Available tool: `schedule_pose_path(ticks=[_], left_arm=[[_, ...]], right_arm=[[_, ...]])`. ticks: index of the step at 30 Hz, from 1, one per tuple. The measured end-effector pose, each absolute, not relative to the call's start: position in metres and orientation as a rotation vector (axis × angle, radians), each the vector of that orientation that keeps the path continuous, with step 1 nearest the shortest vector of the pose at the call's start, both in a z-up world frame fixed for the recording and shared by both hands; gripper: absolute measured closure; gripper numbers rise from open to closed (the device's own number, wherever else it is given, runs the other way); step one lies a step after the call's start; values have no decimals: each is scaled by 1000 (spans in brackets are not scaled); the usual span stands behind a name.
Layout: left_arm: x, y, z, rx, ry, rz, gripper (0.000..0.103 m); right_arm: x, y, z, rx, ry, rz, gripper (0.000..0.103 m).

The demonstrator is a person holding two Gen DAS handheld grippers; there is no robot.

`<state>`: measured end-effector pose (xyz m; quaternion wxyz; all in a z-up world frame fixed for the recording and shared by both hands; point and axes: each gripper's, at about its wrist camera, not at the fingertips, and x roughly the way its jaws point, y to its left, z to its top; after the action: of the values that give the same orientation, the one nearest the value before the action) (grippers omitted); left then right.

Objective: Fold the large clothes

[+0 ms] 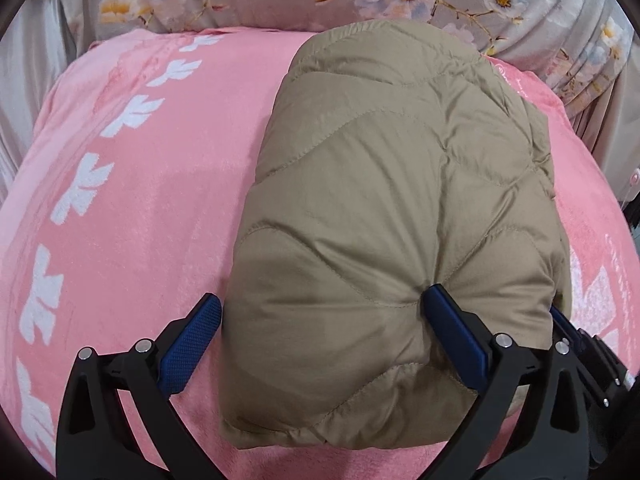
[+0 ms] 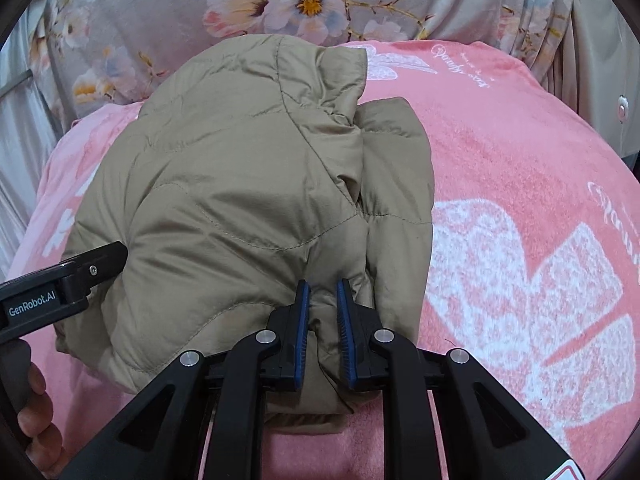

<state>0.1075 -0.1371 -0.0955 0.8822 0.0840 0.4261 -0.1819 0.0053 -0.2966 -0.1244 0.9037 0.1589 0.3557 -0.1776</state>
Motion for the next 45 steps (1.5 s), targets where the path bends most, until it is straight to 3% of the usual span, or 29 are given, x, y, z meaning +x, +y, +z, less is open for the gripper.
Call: schedule_pose_path(ticks=[23,25,27,29,36,45], left_arm=[[100,-142,-106,203,832,-377,5],[104,-132,-98,171,885,-424,5],[109,-119,-90,118,922,-468,5],[117,-103,-82,60,932,-489,5],[173,-78,-80,-173,1051,-543,5],[216,-97,-103,-329,1175,-689,5]], right_arm=[[-13,-301,-131,371,688,-342,87],[-22,-313,-122,457,697,-303,77],[-34,-334,-111,564,666,-271,55],[-41,-358,-106,659,658,-263,50],[-23,-421,-132,991,698,-154,47],[30,-427,-170,1192,748,34,46]])
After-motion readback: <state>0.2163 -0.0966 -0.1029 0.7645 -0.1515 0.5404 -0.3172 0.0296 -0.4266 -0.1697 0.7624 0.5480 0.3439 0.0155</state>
